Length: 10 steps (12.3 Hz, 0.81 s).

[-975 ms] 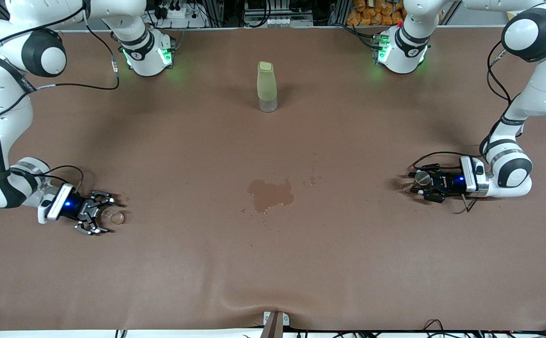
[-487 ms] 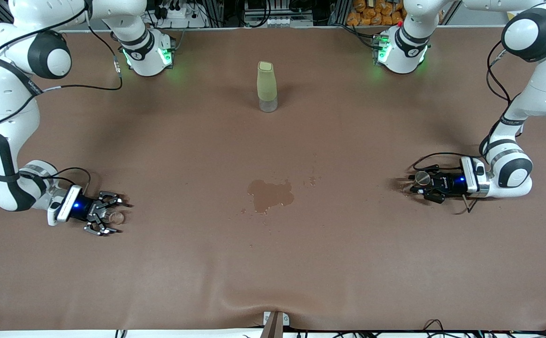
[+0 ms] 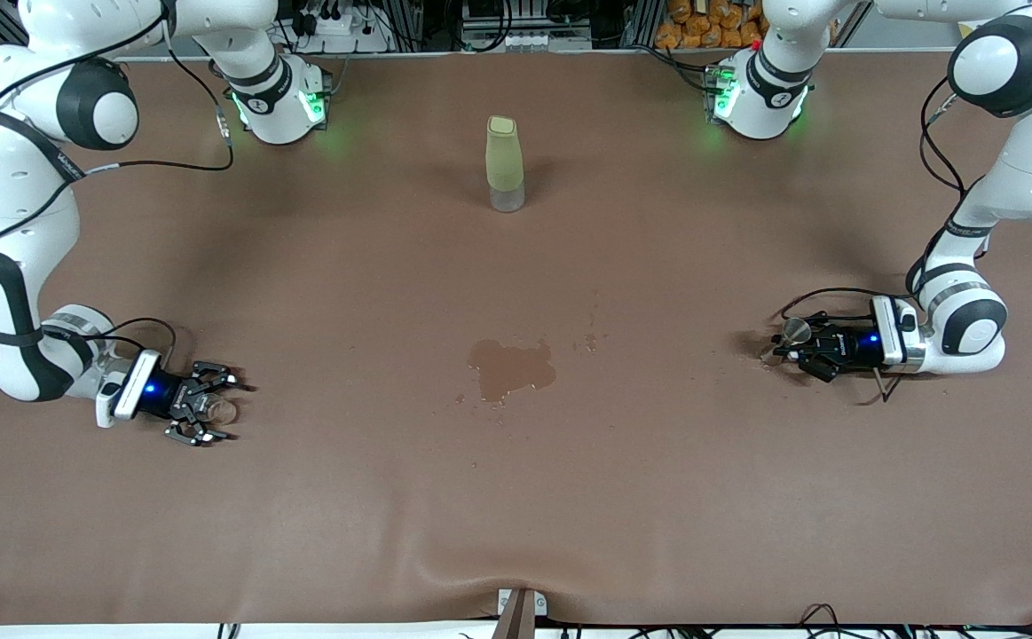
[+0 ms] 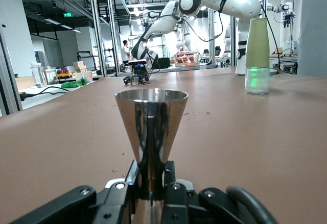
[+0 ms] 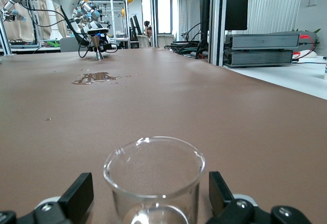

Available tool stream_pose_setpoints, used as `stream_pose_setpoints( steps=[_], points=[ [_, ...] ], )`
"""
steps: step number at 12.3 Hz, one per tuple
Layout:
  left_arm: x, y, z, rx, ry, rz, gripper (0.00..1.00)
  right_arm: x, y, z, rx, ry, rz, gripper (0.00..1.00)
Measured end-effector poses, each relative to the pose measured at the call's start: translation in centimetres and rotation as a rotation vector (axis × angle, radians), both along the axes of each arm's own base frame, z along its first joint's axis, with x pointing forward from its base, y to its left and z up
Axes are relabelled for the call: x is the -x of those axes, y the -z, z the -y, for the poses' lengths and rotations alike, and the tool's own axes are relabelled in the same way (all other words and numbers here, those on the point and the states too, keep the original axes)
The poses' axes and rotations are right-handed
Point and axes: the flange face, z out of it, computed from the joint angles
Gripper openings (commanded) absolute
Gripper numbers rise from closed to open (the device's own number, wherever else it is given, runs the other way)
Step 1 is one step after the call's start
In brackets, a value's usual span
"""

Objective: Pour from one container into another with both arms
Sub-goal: 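Lift the jigger with the left gripper while the right gripper lifts the beaker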

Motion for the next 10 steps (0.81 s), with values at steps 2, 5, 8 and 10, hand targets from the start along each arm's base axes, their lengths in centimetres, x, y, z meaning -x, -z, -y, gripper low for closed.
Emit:
stream_pose_setpoints(
  steps=[2,5,8,10],
  points=[
    [-0.3,-0.2,0.2,-0.009,0.013,-0.008,0.00,0.0,0.0,-0.1,0.000,-0.002,0.003,0.22],
    [-1.2,-0.7,2.1,-0.027,0.063,-0.028,0.00,0.0,0.1,-0.2,0.000,-0.005,0.005,0.00],
    [-2.9,-2.1,6.4,-0.026,0.144,-0.074,0.00,0.0,0.1,-0.4,0.000,-0.008,0.006,0.00],
    [-4.8,-3.9,9.3,-0.034,0.192,-0.087,0.00,0.0,0.1,-0.4,-0.001,-0.009,0.006,0.00]
  ],
)
